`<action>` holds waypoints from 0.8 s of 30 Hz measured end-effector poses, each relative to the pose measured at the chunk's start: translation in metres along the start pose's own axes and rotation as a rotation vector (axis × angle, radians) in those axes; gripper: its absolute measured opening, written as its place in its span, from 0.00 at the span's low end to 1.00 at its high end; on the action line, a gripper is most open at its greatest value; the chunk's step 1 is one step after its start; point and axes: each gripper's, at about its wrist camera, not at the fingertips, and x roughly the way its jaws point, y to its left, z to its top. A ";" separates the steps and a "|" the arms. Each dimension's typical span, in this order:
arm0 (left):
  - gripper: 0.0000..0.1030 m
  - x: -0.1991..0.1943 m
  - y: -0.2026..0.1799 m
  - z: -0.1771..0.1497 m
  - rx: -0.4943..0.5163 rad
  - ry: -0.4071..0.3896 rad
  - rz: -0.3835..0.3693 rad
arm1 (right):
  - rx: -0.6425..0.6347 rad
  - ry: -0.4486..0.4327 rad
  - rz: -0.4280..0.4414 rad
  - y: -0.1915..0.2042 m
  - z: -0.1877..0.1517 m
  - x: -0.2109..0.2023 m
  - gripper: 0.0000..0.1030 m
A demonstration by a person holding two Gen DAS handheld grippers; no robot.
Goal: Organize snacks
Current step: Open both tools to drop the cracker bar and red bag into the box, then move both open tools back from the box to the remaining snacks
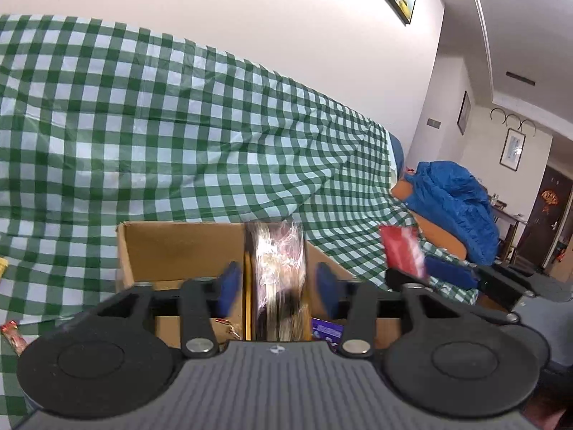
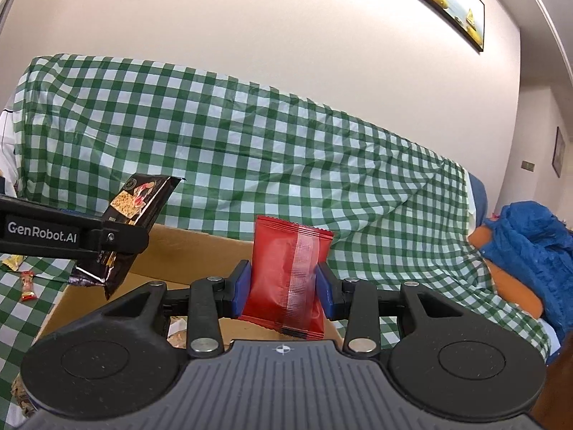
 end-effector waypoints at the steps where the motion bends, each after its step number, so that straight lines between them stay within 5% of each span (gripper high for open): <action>1: 0.62 -0.001 0.000 0.000 0.002 -0.008 0.004 | 0.001 0.006 -0.003 0.000 0.000 0.000 0.42; 3: 0.62 -0.002 0.001 0.001 0.003 -0.015 0.016 | 0.004 0.035 -0.016 0.003 0.000 0.004 0.62; 5: 0.62 -0.004 0.005 0.002 -0.011 -0.023 0.036 | 0.014 0.033 -0.013 0.002 0.001 0.004 0.73; 15: 0.62 -0.027 0.045 0.007 -0.052 -0.065 0.238 | 0.042 0.003 0.019 0.020 0.014 -0.001 0.75; 17: 0.50 -0.034 0.057 0.008 -0.061 -0.052 0.267 | 0.051 -0.008 0.030 0.029 0.018 -0.003 0.75; 19: 0.17 -0.041 0.074 0.010 -0.089 -0.033 0.292 | 0.056 -0.012 0.059 0.038 0.021 -0.006 0.70; 24: 0.05 -0.063 0.120 0.015 -0.204 -0.020 0.388 | 0.063 -0.010 0.209 0.068 0.029 -0.012 0.20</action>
